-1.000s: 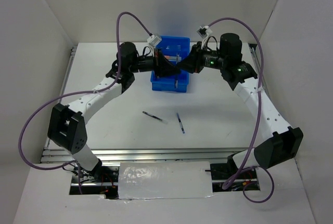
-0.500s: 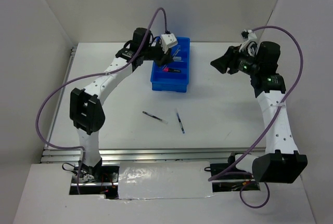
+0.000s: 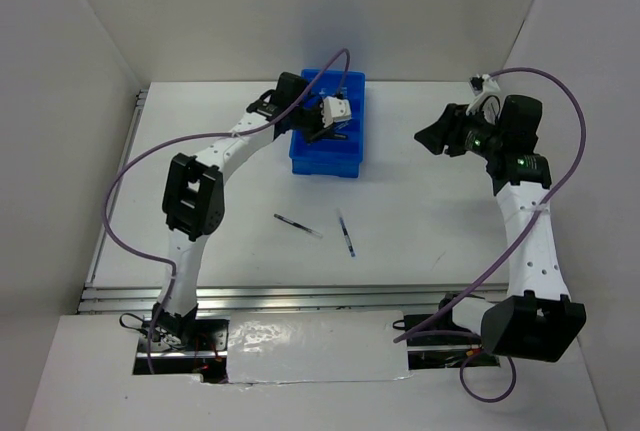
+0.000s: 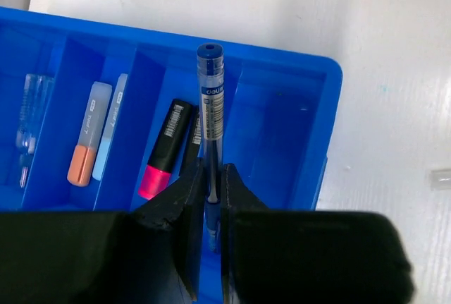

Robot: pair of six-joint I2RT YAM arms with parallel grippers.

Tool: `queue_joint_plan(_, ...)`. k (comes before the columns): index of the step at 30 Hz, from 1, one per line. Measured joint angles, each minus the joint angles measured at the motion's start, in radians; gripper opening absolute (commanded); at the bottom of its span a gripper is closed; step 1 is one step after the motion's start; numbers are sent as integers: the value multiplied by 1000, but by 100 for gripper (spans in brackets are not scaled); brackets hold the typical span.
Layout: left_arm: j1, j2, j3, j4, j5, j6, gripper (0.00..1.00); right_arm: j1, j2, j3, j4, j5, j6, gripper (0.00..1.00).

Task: Sort the stationery into containers
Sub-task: Place the stationery into the container, then grab a piece of stationery with the right arm

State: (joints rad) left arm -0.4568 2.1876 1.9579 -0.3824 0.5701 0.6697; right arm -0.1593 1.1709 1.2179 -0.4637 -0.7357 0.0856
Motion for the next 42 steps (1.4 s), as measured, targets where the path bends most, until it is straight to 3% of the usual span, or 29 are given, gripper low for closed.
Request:
queue_joint_plan(8, 0, 43, 9, -50, 0, 127, 20, -2, -2, 0, -18, 0, -31, 58)
queue_joint_plan(18, 0, 50, 10, -117, -9, 199, 58, 80, 45, -2, -100, 44, -115, 59)
queue_joint_plan(24, 0, 47, 10, -105, -13, 180, 58, 141, 45, -23, -121, 66, -158, 57)
queue_joint_plan(29, 8, -33, -40, 71, -25, -50, 60, 274, 54, -68, -137, 123, -193, 53)
queue_joint_plan(36, 72, -405, -255, 394, -148, -462, 65, 569, 214, -96, -125, 304, -170, 47)
queue_joint_plan(42, 142, -702, -497, 467, -225, -577, 65, 713, 446, -71, -138, 435, -116, 40)
